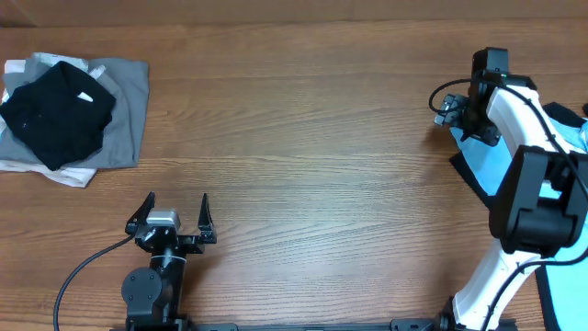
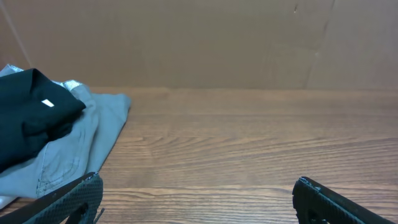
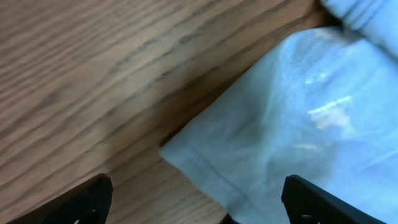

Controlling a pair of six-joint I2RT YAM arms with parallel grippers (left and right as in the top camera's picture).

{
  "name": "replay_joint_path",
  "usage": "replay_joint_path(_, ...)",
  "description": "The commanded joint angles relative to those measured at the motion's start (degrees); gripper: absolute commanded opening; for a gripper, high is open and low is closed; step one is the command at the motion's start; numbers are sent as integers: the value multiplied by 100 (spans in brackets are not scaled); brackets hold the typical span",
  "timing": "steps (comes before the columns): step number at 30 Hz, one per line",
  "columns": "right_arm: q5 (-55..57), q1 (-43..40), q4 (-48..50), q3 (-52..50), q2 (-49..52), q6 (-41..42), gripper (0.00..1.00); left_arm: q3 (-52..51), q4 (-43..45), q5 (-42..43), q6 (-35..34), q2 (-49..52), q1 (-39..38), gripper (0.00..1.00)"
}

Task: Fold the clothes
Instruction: 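Lower the right gripper onto the blue T-shirt edge and close it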

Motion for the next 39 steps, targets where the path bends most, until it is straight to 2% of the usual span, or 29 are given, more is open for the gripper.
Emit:
replay_joint_path(1, 118, 9, 118, 96, 57, 79, 92, -20, -4, 61, 127, -55, 24, 100)
replay_joint_path(39, -275, -129, 487, 68, 299, 52, 93, -20, -4, 61, 129, -55, 24, 100)
